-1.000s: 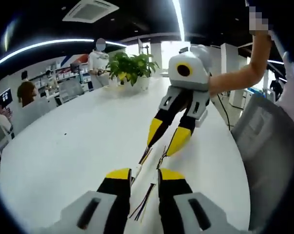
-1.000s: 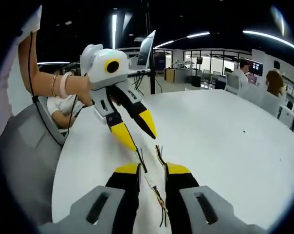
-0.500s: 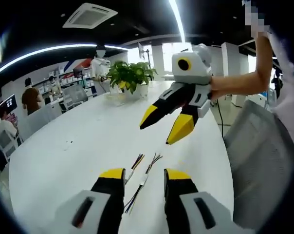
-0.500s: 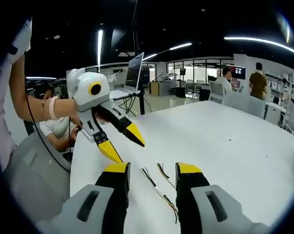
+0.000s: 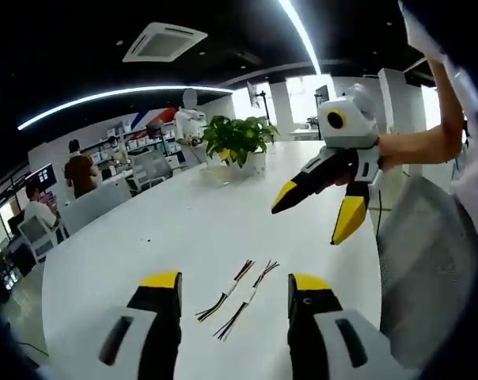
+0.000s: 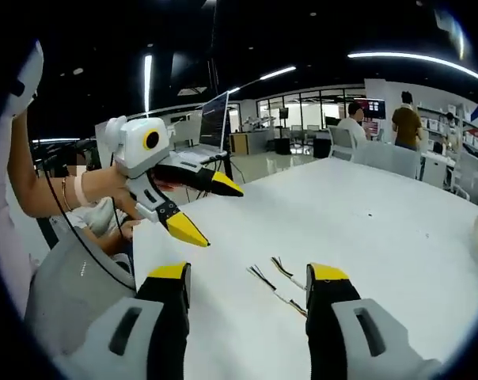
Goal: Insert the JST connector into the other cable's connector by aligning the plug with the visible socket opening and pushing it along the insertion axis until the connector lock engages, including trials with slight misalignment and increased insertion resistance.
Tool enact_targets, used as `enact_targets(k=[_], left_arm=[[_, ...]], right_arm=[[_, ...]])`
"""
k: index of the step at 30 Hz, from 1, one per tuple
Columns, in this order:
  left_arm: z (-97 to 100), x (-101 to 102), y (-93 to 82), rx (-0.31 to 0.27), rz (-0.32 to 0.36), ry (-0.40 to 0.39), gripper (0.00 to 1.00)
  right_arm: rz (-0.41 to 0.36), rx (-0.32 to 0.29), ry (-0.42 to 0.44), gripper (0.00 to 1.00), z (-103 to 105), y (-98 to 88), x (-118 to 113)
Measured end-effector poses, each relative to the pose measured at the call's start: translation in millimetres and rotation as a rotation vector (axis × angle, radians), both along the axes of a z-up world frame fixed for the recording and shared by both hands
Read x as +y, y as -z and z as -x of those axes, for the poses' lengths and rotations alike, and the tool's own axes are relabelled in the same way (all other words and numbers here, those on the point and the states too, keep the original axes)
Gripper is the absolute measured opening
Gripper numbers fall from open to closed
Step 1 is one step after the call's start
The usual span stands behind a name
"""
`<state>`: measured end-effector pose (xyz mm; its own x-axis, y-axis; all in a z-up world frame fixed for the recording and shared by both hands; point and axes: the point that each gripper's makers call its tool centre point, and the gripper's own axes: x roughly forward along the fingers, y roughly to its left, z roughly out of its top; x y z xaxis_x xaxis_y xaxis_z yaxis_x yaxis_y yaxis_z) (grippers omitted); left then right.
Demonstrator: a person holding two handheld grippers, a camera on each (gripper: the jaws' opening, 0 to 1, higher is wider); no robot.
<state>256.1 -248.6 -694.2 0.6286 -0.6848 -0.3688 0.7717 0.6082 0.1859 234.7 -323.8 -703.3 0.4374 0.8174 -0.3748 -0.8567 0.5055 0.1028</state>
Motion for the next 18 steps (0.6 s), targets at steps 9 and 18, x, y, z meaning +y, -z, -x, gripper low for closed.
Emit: enact_targets(k=[9,18], left_arm=[[31.9,9,2.6,0.047,0.044,-0.047,0.68],[54.7,10,0.0,0.097,0.144,-0.115,0.73]], right_arm=[[0.015,0.006,0.071,0.61,13,-9.2,-28],[0.071,0.014,0.115,0.67,28,-3.4,-50]])
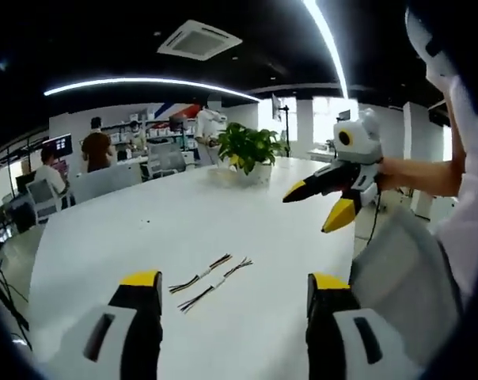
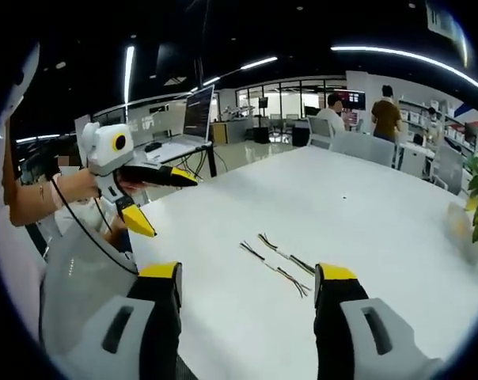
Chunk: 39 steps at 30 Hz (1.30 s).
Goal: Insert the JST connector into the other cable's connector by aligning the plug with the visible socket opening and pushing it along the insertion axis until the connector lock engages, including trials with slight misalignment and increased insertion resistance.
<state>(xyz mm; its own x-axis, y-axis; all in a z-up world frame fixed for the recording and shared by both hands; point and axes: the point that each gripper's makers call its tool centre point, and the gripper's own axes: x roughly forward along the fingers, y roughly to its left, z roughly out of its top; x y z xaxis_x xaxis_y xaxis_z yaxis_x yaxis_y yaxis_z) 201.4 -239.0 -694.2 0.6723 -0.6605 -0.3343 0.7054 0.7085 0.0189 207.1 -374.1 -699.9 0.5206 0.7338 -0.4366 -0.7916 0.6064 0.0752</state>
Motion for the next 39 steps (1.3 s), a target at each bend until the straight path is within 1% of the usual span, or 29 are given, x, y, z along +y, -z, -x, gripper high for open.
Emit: enact_targets(k=[3,4,5,6,7,9,10,11,15,17,18,20,21,22,24,26,28,32,33,39], left_arm=[[11.1,2,4.5,0.019,-0.008,-0.022,0.76],[15.9,3,7.1,0.042,0.001,-0.032,0.77],[19.5,3,8.9,0.058,0.006,-0.032,0.78],[24.4,2,11.7,0.083,0.008,-0.028,0.79],[30.3,1,15.4,0.115,0.014,-0.025,0.79],[38.3,-2,19.8,0.128,0.004,-0.014,0.79],[40.3,-2,21.0,0.131,0.001,-0.017,0.79],[44.2,-2,23.2,0.141,-0.004,-0.019,0.79],[53.7,-3,24.8,0.172,0.024,-0.039,0.8],[56.9,-2,26.0,0.18,0.032,-0.047,0.8],[59.4,-2,26.9,0.178,0.036,-0.048,0.8],[63.8,-3,27.6,0.181,0.036,-0.047,0.8],[64.8,-3,27.7,0.184,0.036,-0.048,0.8],[67.2,-3,27.7,0.19,0.039,-0.051,0.8],[70.2,-5,25.7,0.196,0.055,-0.058,0.8],[71.4,-5,24.7,0.199,0.067,-0.069,0.8],[73.3,-5,24.6,0.204,0.071,-0.077,0.8],[79.1,-6,27.0,0.202,0.035,-0.076,0.8],[79.8,-5,27.4,0.193,0.026,-0.076,0.8],[80.8,-3,28.8,0.2,0.032,-0.08,0.8]], right_arm=[[0.009,0.022,0.013,0.71,6,7.1,-2],[0.037,0.053,0.013,0.72,11,16.1,-3],[0.055,0.064,0.014,0.75,12,20.7,-4],[0.084,0.075,0.009,0.78,15,26.8,-5],[0.092,0.077,0.005,0.79,16,28.7,-4],[0.094,0.099,-0.011,0.8,21,31.9,-1],[0.087,0.117,-0.01,0.81,23,32.9,1],[0.082,0.12,-0.008,0.83,24,33.5,2],[0.082,0.147,-0.017,0.86,30,38.4,5],[0.099,0.166,-0.019,0.9,33,44.2,5],[0.106,0.166,-0.021,0.92,34,45.5,5],[0.125,0.155,-0.024,0.93,36,47.6,4],[0.147,0.137,-0.03,0.92,36,49.2,2],[0.162,0.133,-0.024,0.93,36,50.7,0],[0.176,0.13,-0.014,0.96,38,53.9,-1],[0.166,0.138,-0.002,1.0,39,55.2,-2],[0.157,0.148,-0.003,0.99,42,55.9,-2],[0.157,0.159,-0.002,0.99,47,58.3,-1],[0.158,0.16,0.002,0.99,48,58.8,-2],[0.147,0.166,0.033,0.99,49,58.6,-5]])
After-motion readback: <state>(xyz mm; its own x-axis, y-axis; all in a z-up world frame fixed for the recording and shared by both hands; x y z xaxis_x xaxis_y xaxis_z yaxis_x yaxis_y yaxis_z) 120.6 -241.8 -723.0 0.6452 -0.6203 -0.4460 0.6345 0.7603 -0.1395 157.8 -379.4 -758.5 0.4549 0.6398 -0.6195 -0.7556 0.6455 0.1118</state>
